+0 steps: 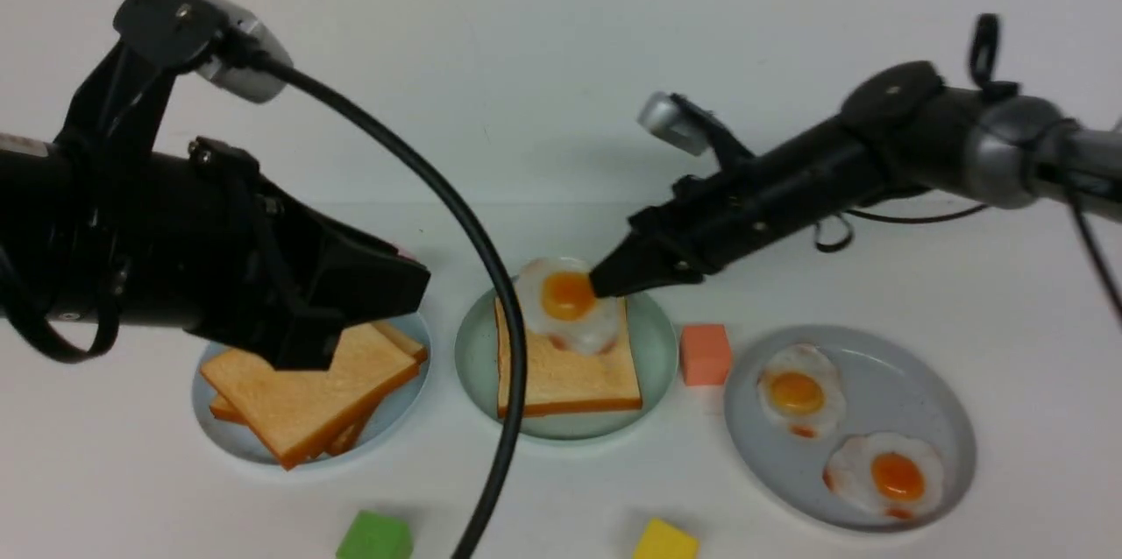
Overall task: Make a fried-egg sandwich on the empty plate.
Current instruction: Use the right arm to place the fried egg on the slice of bread in the middle
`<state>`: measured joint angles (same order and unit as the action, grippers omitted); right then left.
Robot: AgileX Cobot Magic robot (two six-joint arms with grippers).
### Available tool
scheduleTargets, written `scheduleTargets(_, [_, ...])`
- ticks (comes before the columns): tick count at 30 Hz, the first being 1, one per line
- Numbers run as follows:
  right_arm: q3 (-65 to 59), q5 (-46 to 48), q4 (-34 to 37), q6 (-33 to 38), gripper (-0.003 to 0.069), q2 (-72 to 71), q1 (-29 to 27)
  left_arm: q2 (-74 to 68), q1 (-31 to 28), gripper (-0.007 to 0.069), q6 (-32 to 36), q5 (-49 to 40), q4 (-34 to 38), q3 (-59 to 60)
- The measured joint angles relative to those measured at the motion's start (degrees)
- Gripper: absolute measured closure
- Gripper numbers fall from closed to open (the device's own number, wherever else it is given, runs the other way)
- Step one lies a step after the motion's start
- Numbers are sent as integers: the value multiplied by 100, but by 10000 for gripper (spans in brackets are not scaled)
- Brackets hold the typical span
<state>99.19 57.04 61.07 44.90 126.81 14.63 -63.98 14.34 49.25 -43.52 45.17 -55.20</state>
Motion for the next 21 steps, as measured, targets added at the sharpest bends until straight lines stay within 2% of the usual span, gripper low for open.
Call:
scheduleTargets(3, [408, -119, -8, -250, 589, 436, 20, 0, 0, 386, -16, -32, -134, 0])
scheduleTargets(13, [576, -345, -212, -273, 575, 882, 20, -1, 0, 386, -36, -171, -244, 0])
scheduleTargets(16, [595, -319, -304, -278, 524, 882, 20, -1, 0, 386, -36, -171, -246, 0])
scheduleTargets(21, [595, -200, -528, -278, 346, 724, 20, -1, 0, 386, -131, -124, -246, 0])
